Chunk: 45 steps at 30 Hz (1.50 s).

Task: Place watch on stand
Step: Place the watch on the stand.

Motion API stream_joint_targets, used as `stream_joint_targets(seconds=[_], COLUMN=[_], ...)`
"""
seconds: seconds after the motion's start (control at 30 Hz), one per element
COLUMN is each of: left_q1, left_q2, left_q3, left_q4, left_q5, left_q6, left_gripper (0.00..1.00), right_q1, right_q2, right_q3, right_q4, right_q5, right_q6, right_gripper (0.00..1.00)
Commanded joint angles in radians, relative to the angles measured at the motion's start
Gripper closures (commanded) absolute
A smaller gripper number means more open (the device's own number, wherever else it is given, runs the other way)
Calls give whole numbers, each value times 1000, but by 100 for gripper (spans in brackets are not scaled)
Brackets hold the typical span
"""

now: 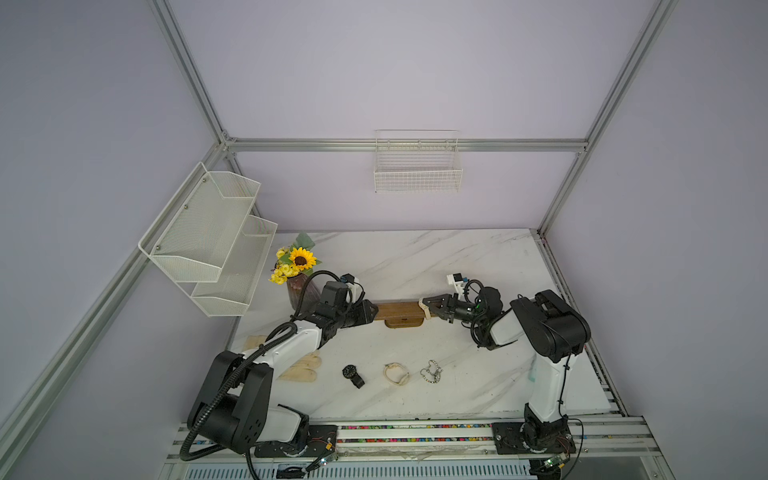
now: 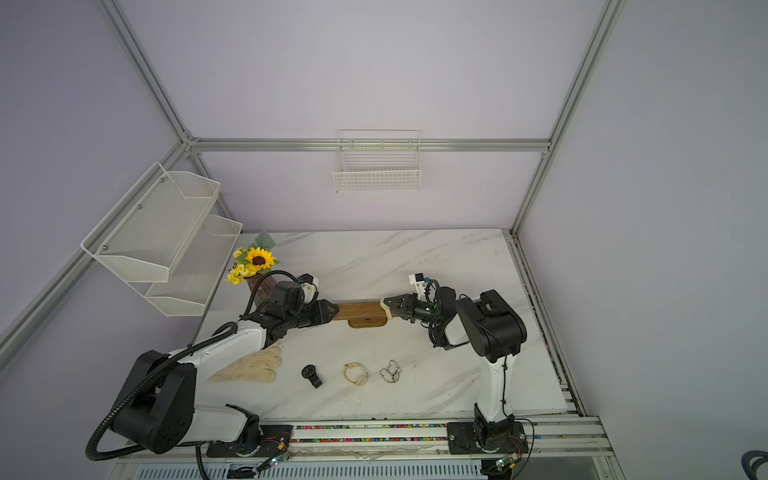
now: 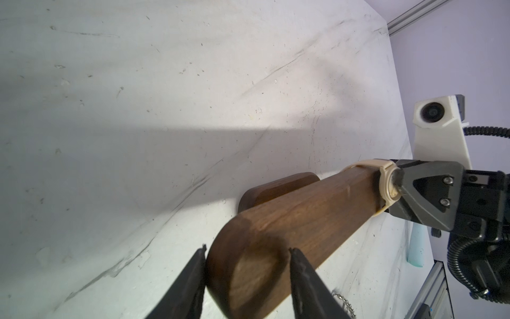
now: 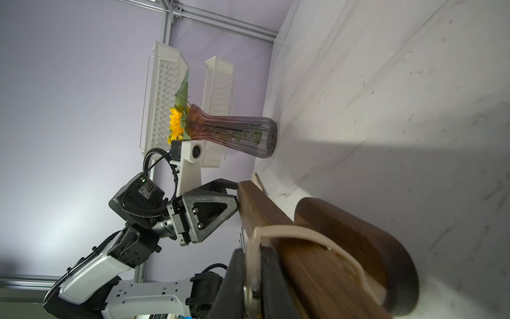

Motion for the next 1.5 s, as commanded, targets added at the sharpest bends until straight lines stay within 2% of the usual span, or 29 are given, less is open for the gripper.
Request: stream_joint_targets(seconds=[0.0,0.2,0.47,0.77,1.17,1.47], left_q1=[-9,-9,-8,-9,-6,2], left_q2=[0,9,15,54,62,80], left_q3=[-18,-25,-31,-28,-29,14], left_q4=[65,72,83,91,93,66], left_q5=[54,56,41,42,25,18], left_q6=[-20,-19,-13,-9,1,27], left_gripper=[52,53,51,51,49,47], right_q1=[36,40,40,39,32,22], right_q2=[12,-9,-79,-121,-281,-323], right_q3=[24,13,9,6,35,29], right_q4=[-16,-84,-223,-295,-682,-777], right_q5=[3,13,24,24,72,90], right_q6=[-2,-41,-118,-148,-353,-407], right_gripper=[94,86,63,60,52,50])
